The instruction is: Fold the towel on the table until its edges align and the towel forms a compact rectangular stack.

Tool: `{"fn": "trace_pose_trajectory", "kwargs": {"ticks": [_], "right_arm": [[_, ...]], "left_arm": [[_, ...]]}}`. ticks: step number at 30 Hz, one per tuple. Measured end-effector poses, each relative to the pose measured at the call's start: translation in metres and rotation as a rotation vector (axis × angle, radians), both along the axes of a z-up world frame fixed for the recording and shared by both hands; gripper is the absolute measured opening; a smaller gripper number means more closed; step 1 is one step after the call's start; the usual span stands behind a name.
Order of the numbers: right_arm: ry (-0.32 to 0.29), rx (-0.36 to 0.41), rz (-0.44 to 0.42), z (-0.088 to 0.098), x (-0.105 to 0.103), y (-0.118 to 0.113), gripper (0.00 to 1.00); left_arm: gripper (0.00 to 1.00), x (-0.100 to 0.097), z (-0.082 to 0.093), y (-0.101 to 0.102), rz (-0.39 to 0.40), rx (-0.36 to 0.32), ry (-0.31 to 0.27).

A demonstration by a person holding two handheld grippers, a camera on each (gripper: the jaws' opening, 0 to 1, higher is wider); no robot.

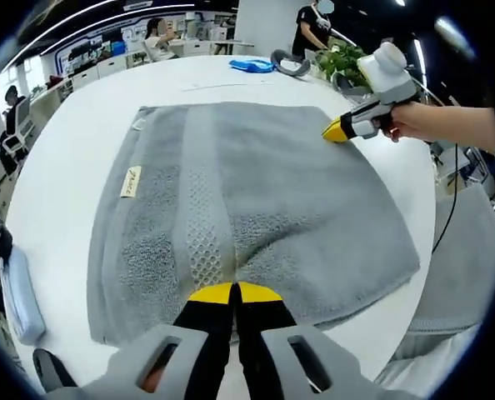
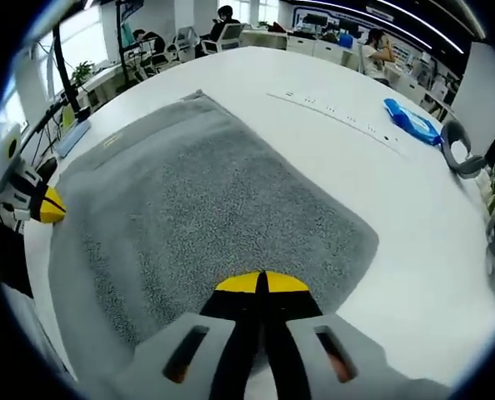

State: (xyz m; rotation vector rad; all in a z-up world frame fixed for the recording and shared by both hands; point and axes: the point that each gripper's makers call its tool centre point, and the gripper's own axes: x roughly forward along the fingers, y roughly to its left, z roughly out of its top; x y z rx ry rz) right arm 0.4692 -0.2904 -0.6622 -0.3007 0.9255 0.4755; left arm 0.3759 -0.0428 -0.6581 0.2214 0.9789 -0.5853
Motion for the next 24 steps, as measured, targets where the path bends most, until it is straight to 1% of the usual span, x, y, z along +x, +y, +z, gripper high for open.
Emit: {"fn": "trace_pose_trajectory", "kwargs": {"ticks": [2, 5, 8, 14, 17, 19, 24], "right_arm": [[-0.009, 0.002, -0.011, 0.001, -0.005, -0.001, 0.0], [-0.016, 0.028, -0.046, 0.001, -0.01, -0.002, 0.0], [-0.026, 0.037, -0.058, 0.001, -0.016, -0.002, 0.0], [-0.039, 0.037, -0.071, 0.002, -0.025, -0.002, 0.0], [-0.03, 0.059, -0.097, 0.002, -0.032, -0.003, 0.0], [-0.039, 0.07, -0.101, 0.002, -0.036, -0.003, 0.0], [-0.069, 0.102, -0.126, 0.003, -0.051, -0.003, 0.0]], "left_arm": [[0.01, 0.002, -0.001, 0.0, -0.014, 0.019, 0.032], [0.01, 0.008, -0.001, 0.001, -0.024, 0.049, 0.04], [0.01, 0.011, -0.001, 0.001, -0.042, 0.072, 0.06], [0.01, 0.018, -0.001, 0.001, -0.069, 0.088, 0.08], [0.01, 0.02, -0.002, 0.001, -0.077, 0.087, 0.104], [0.01, 0.021, -0.002, 0.001, -0.083, 0.095, 0.104], [0.01, 0.03, -0.001, 0.002, -0.115, 0.16, 0.065]]}}
